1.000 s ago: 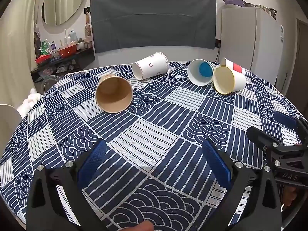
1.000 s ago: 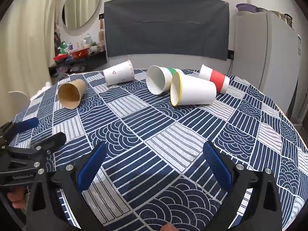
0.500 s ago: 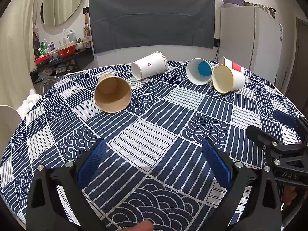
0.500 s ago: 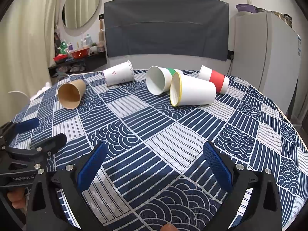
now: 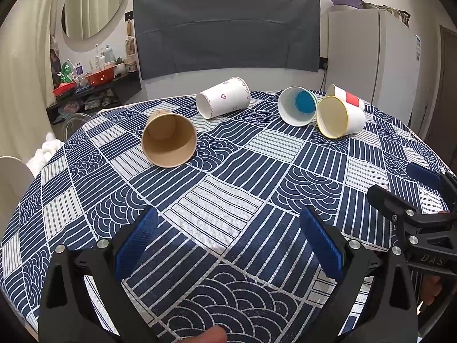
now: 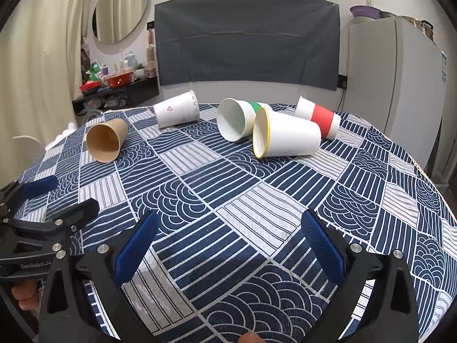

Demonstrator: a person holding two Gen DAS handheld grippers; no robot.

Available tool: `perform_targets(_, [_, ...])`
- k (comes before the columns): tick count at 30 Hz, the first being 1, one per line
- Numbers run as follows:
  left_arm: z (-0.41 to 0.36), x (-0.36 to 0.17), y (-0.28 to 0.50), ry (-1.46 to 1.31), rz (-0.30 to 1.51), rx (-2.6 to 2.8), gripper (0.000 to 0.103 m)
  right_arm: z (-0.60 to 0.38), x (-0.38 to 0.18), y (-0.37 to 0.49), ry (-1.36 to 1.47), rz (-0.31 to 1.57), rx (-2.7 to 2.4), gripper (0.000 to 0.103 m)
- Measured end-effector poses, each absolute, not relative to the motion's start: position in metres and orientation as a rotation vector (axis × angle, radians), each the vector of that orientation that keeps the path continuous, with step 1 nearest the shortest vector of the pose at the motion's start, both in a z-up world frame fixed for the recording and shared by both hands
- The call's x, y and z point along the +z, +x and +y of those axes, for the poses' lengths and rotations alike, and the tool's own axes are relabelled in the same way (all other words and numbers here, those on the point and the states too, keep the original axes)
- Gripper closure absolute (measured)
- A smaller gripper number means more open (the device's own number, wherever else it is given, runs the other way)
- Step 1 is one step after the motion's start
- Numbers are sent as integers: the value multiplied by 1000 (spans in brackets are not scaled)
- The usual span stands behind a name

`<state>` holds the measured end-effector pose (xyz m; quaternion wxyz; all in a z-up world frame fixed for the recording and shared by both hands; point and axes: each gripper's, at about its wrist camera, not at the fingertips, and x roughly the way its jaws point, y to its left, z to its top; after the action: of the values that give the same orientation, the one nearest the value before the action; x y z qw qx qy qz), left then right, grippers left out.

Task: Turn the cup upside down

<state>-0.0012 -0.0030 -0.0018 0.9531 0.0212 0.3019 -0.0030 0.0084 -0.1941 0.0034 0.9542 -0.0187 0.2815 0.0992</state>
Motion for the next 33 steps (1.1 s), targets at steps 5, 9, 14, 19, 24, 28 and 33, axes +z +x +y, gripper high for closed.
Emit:
perform_targets(5, [-3,-1,-2,50,610,6,6,-194,4,6,-38,558,202,8])
perform_targets(9, [-4,-1,-3,52,603,9,6,-194,5,5,-43,546,202,8])
perform_targets(14, [-4,0,-5,56,593,3,6,-195,4,7,-38,560,193,8])
perform_targets(19, [1,1,-3,50,600,29,6,-195,2,10,-38,593,213,8])
perform_targets(24, [9,8,-2,64,563,130,6,-190,4,14,-49,610,219,8])
perform_targets(28, [19,14,7,16,602,86,6,-186,12,18,-41,603,219,8])
perform_targets(33, [28,22,22,-15,628,79,6,-176,21,30,-34,606,209,8])
